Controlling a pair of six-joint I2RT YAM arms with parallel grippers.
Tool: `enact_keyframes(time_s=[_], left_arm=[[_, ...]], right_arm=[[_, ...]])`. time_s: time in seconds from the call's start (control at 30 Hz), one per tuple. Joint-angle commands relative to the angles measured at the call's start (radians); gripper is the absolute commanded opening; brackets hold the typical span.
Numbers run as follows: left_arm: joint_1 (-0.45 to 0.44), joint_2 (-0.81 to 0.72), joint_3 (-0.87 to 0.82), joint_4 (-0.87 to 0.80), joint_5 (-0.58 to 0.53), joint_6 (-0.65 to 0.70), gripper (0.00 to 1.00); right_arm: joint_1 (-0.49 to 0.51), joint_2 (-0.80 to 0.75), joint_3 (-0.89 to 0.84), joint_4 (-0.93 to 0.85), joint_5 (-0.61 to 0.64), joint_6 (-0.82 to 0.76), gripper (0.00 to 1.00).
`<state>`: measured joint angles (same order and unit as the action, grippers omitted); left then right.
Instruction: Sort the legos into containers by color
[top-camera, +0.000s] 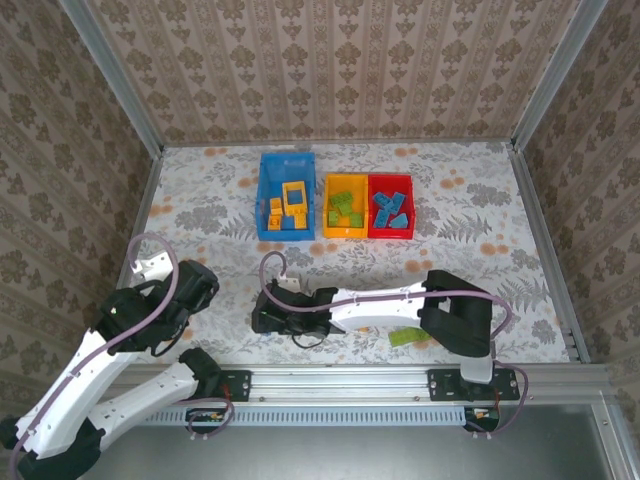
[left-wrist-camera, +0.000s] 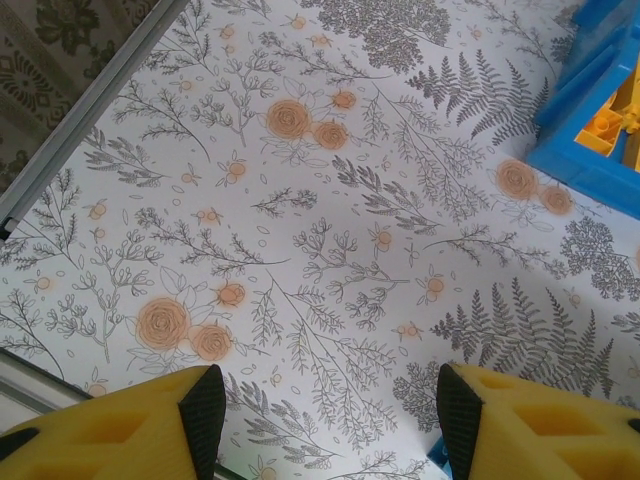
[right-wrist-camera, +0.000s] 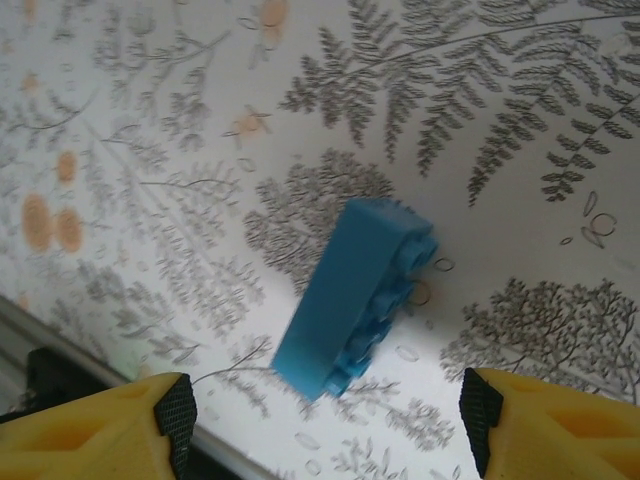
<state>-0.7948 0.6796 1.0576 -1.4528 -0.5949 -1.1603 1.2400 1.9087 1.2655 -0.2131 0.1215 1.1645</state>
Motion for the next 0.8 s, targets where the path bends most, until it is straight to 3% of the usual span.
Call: enact_keyframes(time_s=[0.0, 0.2, 0.3, 0.63, 0.77], left_arm=[[0.009, 0.004, -0.016, -0.025, -0.023, -0.02, 0.61], [0.008, 0.005, -0.032, -0.003, -0.014, -0.004, 0.61], [0.008, 0.004, -0.039, 0.005, -0.007, 0.003, 0.61], [0.008, 0.014, -0.046, 0.094, 0.031, 0.076, 0.6], [0.006, 0.026, -0.057, 0.159, 0.074, 0.117, 0.6]], right_arm=[[-0.011, 0.049, 0.055, -0.028, -0.032, 0.037, 0.73], [-0.02, 0.138, 0.13, -0.044, -0.055, 0.037, 0.71], [-0.029, 0.164, 0.138, -0.056, -0.067, 0.061, 0.64], [-0.036, 0.12, 0.104, -0.064, -0.018, 0.047, 0.26], [-0.039, 0.065, 0.066, -0.055, 0.014, 0.028, 0.19]])
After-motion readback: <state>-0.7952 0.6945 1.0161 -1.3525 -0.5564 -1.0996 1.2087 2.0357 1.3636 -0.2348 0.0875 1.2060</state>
